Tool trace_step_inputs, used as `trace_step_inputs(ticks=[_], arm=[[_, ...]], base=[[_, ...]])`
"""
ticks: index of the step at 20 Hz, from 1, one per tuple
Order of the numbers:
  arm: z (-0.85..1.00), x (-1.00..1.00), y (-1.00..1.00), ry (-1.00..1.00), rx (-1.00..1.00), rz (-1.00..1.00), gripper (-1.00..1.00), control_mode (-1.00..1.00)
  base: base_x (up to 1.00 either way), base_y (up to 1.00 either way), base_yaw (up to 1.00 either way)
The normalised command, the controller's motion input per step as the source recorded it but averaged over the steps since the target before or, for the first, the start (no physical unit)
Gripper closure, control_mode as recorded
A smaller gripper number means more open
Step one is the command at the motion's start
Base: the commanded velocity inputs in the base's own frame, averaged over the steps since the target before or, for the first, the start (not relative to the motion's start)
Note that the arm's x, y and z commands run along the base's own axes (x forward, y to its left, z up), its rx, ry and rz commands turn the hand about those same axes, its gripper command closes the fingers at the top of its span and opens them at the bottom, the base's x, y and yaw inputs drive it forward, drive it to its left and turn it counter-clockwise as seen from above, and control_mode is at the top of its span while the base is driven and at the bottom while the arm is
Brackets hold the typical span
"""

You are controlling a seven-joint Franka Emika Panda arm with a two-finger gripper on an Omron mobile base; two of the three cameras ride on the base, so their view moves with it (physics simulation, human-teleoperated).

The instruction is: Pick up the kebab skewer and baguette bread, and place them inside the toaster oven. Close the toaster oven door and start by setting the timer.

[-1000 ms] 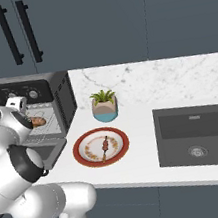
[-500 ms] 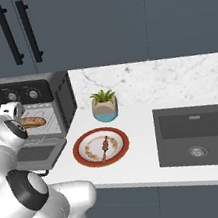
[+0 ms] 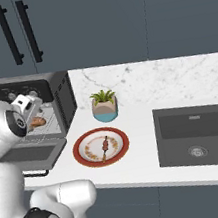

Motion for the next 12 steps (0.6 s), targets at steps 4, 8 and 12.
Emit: trace_step_inputs(ticks=[4,8,12], arm=[[0.39,-0.08,-1.0,0.32,0.25,-0.62,-1.0,-1.0],[0.03,-0.04,-0.98,0.2,0.24,-0.69,-1.0,-1.0],[-0.03,0.0,-1.0,0.12,0.18,-0.56,-1.0,-1.0]], base=[[0.0,0.0,0.0],[0.0,0.0,0.0],[0.0,0.0,0.0]])
